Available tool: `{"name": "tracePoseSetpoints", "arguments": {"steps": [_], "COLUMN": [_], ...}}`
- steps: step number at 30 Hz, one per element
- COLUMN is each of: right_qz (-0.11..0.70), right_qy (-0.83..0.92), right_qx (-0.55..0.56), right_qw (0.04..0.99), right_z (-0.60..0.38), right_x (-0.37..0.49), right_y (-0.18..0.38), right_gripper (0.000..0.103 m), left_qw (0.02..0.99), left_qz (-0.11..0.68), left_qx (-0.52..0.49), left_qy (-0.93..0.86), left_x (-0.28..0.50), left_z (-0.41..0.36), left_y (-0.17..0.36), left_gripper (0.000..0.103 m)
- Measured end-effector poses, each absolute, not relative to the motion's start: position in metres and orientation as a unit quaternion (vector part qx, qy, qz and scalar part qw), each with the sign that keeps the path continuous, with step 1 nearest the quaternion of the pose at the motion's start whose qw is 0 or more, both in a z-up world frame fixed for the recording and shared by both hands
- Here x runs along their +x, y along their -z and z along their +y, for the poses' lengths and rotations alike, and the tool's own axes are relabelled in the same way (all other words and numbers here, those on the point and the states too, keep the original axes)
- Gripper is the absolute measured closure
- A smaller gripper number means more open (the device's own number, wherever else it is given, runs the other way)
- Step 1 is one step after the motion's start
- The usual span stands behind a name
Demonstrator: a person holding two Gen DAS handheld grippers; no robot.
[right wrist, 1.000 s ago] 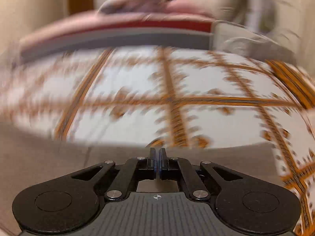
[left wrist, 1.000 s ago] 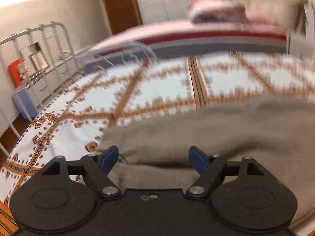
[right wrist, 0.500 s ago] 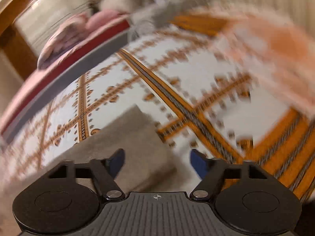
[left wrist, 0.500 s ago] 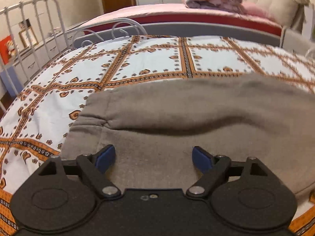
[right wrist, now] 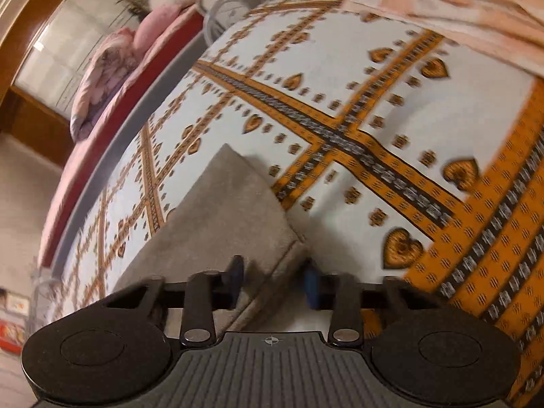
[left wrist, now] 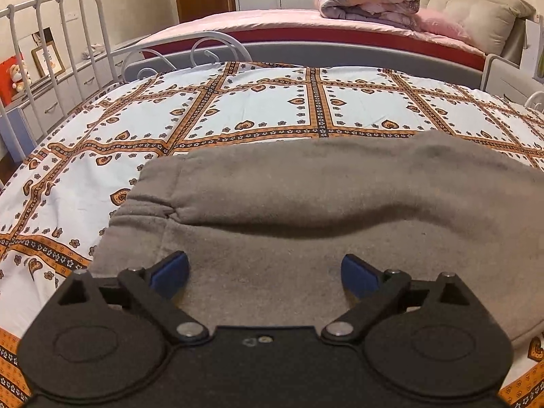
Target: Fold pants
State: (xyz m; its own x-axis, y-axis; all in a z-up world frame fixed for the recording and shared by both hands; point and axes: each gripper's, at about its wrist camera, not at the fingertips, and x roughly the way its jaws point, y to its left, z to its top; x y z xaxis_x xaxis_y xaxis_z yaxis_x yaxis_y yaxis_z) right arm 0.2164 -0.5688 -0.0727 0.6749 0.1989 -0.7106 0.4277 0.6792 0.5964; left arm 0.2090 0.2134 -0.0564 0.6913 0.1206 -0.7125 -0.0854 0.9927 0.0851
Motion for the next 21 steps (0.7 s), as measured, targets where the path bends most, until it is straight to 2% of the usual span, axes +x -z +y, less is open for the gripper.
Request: {"name": "tracePoseSetpoints", "arguments": {"steps": [2,6,10,12,13,14,18,21], "right_qz": [0.377,0.313,0.420,0.414,0.403,0.395,0.326,0.308], "right_qy": [0.065,0.071,0.107,0.104,0.114,0.130,0.169,0.145], "right_qx": [0.364,0.305,0.261,0.244,0.266,0.281,0.283,0.272], "right_qw": [0.849,0.897,0.862,0.871,0.868,0.865,0.886,0.900], "right_z": [-0.561,-0.546,-0.542,-0.538,-0.541,-0.544,-0.545,-0.532], "right_x": [0.217,0.203,0.225,0.225,0.221,0.216,0.197,0.197], "right_y": [0.061,0.028,0.067,0.064,0.060,0.057,0.028,0.019], "right_gripper": [0.088,0.089,0.087,0.082,0.078,0.072,0.072,0.072], "left_qw": [0.919,0.918,0.918,0.919,0.923,0.928,0.946,0.943], "left_qz": [0.390,0.393,0.393,0.388,0.379,0.365,0.298,0.267], "left_qx": [0.027,0.033,0.040,0.045,0.043,0.035,-0.047,-0.136], "left_qy": [-0.055,-0.049,-0.045,-0.047,-0.051,-0.058,-0.115,-0.146], "left_x": [0.208,0.207,0.206,0.203,0.201,0.196,0.166,0.138], "left_z": [0.214,0.214,0.214,0.214,0.216,0.221,0.257,0.285], "left_y": [0.056,0.059,0.060,0.057,0.053,0.047,0.021,0.017], "left_gripper": [0.013,0.012,0.011,0.015,0.025,0.030,0.031,0.039]}}
